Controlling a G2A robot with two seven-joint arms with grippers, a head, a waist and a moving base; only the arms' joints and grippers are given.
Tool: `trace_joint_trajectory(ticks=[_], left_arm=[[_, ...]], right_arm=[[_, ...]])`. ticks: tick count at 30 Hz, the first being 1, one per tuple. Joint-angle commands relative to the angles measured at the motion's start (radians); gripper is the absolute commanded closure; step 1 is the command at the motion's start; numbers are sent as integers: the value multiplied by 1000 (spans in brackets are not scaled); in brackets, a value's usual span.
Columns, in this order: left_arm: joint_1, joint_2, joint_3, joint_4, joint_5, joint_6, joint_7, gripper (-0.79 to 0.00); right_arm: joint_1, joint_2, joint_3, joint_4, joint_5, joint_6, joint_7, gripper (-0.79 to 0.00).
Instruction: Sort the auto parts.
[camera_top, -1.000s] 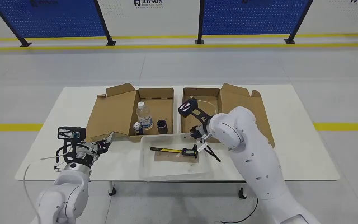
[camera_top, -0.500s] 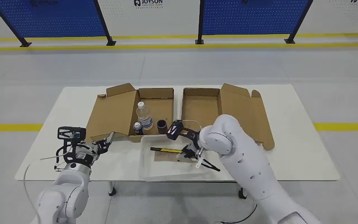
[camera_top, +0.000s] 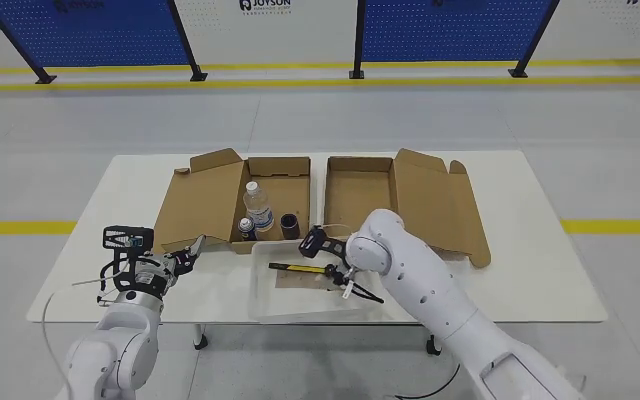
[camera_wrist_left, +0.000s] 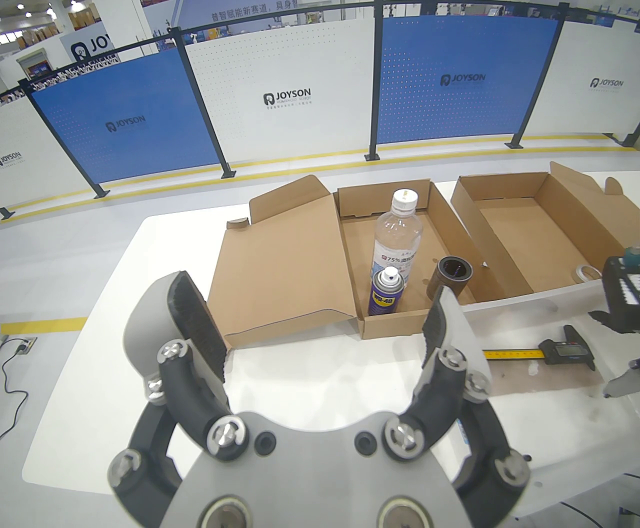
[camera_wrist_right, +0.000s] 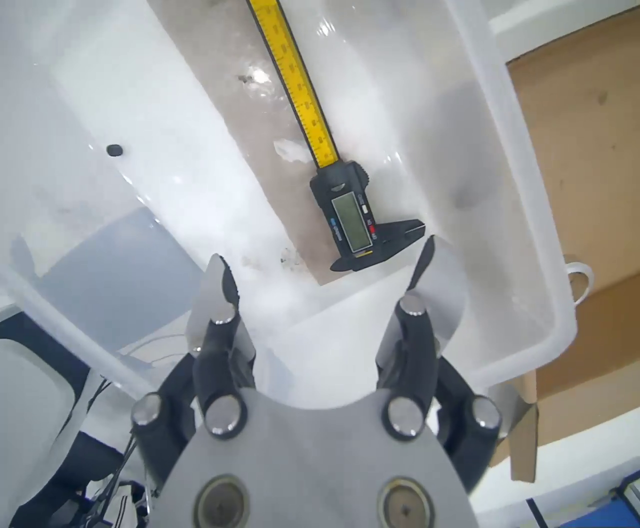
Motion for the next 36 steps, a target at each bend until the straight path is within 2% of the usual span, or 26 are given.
trace_joint_trajectory(ticks=[1,11,13,24,26,36], left_arm=[[0,0,0,0,0,0,0,-785],[0,0,0,0,0,0,0,-785],[0,0,0,0,0,0,0,-785],[0,0,0,0,0,0,0,-785],[0,0,0,0,0,0,0,-785],[0,0,0,0,0,0,0,-785]], right_arm=[[11,-9,-23,35,-4,-2,-21,-619],[67,-48,-97,166,-5,-17,-95,-539],[76,-56,-104,191,12,-21,-106,-560],[118,-94,-140,282,98,-76,-102,-563],[120,-98,-144,289,114,-87,-92,-600],[131,-100,-131,271,171,-101,-73,-640]])
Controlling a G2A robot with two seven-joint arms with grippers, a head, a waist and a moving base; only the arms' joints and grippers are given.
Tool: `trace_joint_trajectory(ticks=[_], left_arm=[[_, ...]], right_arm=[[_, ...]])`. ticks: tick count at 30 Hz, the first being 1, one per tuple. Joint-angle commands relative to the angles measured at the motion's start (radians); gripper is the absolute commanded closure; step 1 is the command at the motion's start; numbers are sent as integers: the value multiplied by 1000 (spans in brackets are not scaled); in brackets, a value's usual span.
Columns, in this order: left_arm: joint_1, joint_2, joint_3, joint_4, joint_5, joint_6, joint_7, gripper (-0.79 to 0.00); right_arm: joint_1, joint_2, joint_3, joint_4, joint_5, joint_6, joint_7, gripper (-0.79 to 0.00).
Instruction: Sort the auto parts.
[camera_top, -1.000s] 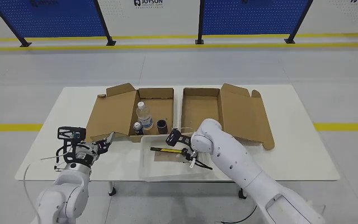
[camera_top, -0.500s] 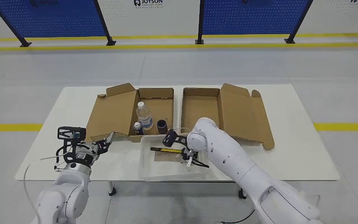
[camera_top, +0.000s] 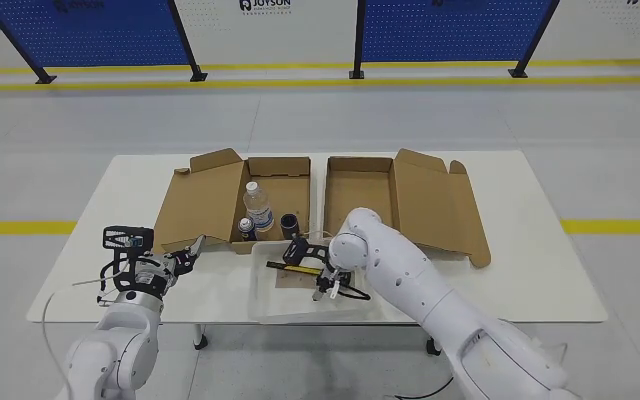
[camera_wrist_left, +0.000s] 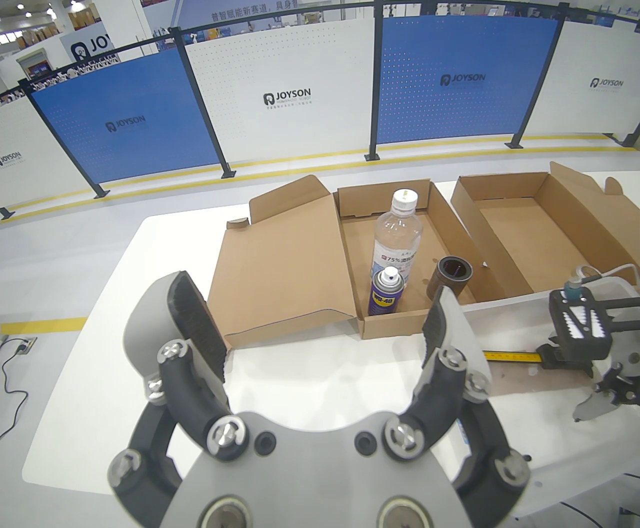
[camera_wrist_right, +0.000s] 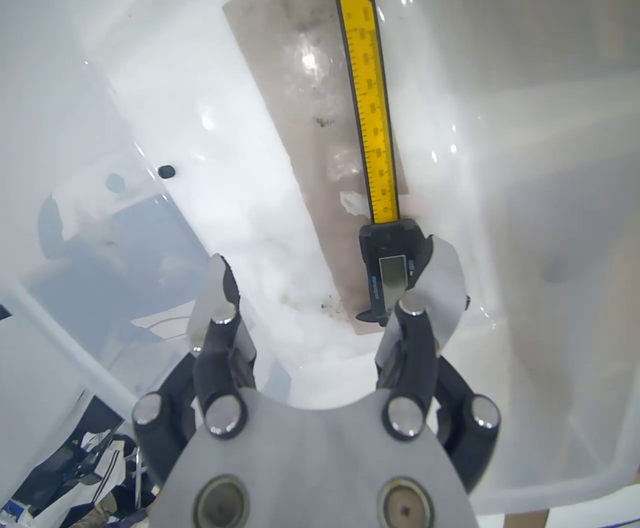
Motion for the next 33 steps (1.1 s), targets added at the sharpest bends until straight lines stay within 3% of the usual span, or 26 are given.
trace_joint_trajectory(ticks=[1,6,9,22,29,33], left_arm=[[0,0,0,0,0,0,0,-785],[0,0,0,0,0,0,0,-785],[0,0,0,0,0,0,0,-785],[0,0,0,0,0,0,0,-785],[0,0,0,0,0,0,0,-785],[0,0,0,0,0,0,0,-785]], right_arm=[[4,3,-1,-6,-30,23,0,-637],[4,6,-6,4,-77,61,-27,-489],[7,1,-20,19,-100,67,-34,-462],[26,-30,-45,72,-39,34,-33,-489],[33,-37,-35,67,25,21,-1,-465],[43,-35,-43,58,-24,51,-3,-449]])
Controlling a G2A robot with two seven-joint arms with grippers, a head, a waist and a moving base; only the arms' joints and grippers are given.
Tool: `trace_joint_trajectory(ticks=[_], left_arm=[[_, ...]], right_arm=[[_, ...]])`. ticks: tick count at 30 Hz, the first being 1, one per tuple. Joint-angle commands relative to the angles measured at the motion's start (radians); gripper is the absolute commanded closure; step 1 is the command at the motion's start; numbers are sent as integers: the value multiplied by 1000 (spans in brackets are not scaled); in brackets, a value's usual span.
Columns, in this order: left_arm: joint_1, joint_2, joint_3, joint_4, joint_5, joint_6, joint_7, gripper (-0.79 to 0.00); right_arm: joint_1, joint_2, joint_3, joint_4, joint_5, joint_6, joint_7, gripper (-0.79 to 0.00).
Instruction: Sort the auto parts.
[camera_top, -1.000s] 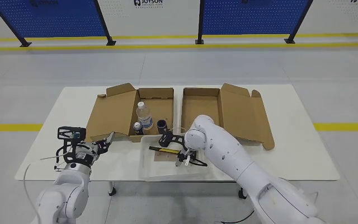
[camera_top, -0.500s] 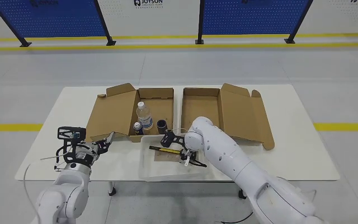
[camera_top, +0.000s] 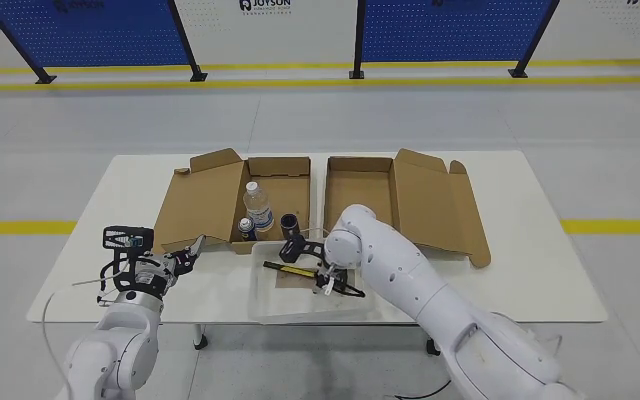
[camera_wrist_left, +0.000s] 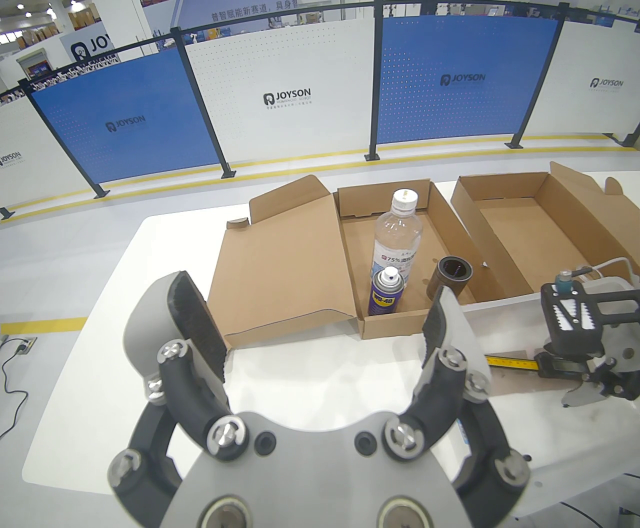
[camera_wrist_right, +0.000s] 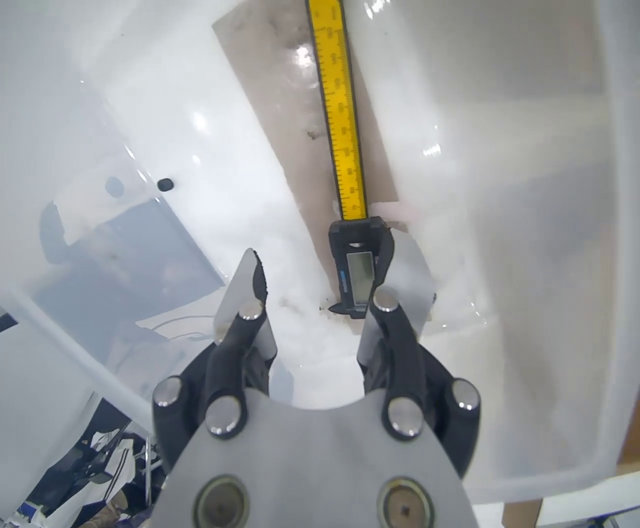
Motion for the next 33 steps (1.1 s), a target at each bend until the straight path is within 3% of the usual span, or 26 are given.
trace_joint_trajectory(ticks=[1,7,26,27,31,33], left_arm=[[0,0,0,0,0,0,0,-785],[0,0,0,0,0,0,0,-785],[0,0,0,0,0,0,0,-785],[0,0,0,0,0,0,0,-785],[0,0,0,0,0,0,0,-785],[0,0,0,0,0,0,0,-785]], right_arm=[[4,1,-10,-5,-43,20,-5,-437],[-3,-4,-46,2,-123,29,-19,-422],[4,-33,-67,81,-136,-5,-89,-323],[5,-34,-66,85,-132,-9,-91,-296],[9,-40,-62,96,-118,-16,-95,-49],[11,-41,-61,98,-115,-17,-96,0]])
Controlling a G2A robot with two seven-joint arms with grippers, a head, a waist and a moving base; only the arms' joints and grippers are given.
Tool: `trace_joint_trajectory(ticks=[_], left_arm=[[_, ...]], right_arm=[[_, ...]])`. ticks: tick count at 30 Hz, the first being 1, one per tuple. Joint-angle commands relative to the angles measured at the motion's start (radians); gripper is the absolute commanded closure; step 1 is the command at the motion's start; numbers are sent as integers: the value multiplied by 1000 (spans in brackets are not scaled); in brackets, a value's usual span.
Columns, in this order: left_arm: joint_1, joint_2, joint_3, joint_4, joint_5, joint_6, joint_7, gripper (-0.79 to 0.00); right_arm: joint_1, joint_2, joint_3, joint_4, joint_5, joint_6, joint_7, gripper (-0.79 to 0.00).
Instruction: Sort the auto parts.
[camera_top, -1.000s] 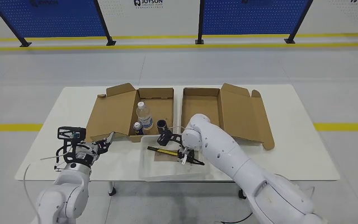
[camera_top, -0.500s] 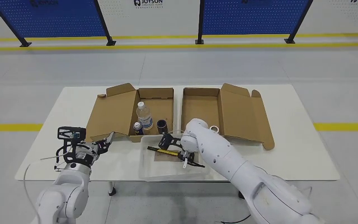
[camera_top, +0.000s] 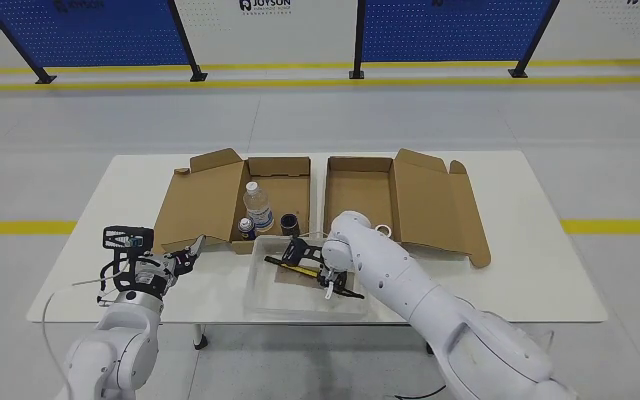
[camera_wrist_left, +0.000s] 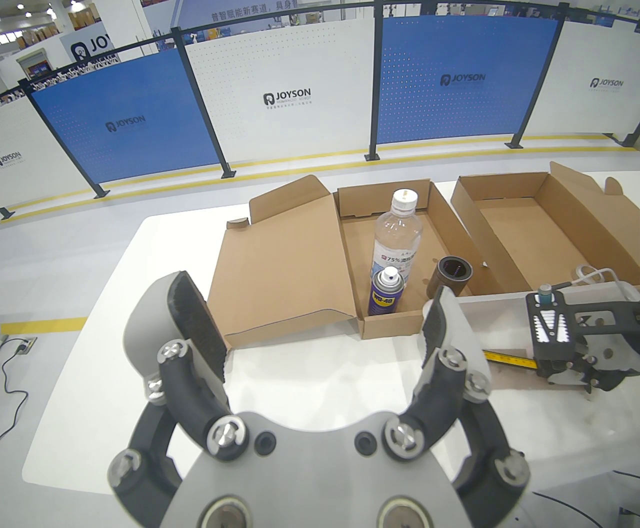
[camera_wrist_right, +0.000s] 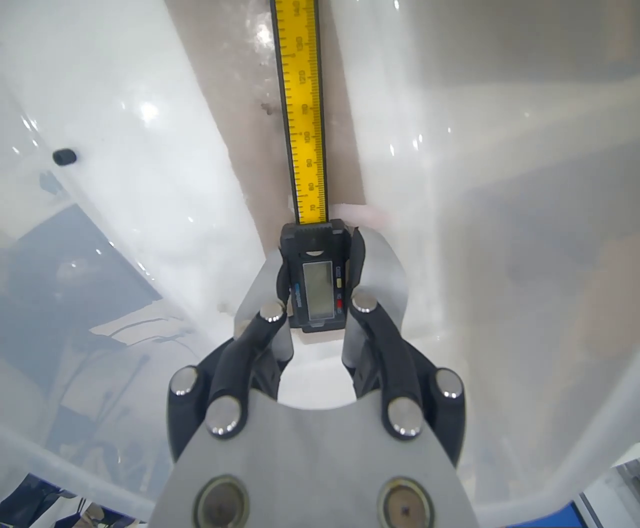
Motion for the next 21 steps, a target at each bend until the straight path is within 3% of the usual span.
trace_joint_trajectory(ticks=[1,12,21], left_arm=[[0,0,0,0,0,0,0,-785],[0,0,0,0,0,0,0,-785],[0,0,0,0,0,0,0,-785]], right_arm=[[2,-1,2,1,3,-1,-1,0],[-3,12,32,-56,6,13,14,0],[-46,58,95,-207,-4,40,95,0]])
